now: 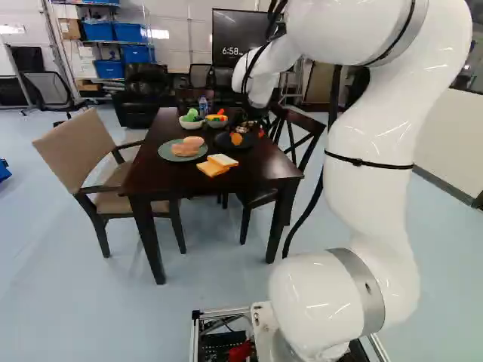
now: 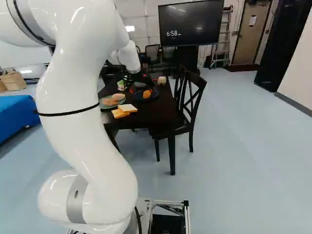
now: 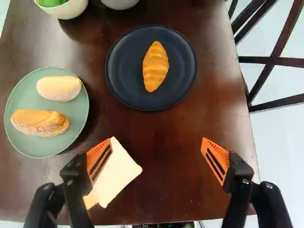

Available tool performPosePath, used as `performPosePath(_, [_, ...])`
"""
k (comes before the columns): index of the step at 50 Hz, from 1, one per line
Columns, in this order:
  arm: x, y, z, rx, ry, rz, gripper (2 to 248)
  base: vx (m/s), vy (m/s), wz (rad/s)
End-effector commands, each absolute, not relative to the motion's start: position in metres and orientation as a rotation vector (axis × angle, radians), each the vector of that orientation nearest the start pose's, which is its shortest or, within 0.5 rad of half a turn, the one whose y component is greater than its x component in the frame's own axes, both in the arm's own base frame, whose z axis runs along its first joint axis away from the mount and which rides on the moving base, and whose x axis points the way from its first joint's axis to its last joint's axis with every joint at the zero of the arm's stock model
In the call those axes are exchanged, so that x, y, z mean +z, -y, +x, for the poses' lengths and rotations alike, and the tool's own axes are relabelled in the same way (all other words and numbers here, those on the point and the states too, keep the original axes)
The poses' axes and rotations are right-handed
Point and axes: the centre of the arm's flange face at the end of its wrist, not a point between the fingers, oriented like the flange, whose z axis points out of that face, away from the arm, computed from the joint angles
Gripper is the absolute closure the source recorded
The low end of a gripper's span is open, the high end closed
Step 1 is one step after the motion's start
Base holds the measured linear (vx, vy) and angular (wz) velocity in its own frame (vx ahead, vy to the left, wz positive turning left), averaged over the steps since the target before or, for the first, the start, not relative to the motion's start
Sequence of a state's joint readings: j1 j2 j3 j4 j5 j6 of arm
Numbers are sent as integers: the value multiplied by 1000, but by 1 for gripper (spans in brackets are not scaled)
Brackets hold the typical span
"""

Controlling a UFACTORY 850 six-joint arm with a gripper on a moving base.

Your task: Move the croissant to the empty plate

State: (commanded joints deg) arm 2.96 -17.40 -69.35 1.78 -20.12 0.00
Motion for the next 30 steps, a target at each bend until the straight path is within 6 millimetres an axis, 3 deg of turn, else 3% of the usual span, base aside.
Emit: performPosePath(30, [477,-19,518,-1134,22,-2906,3,0,0,0])
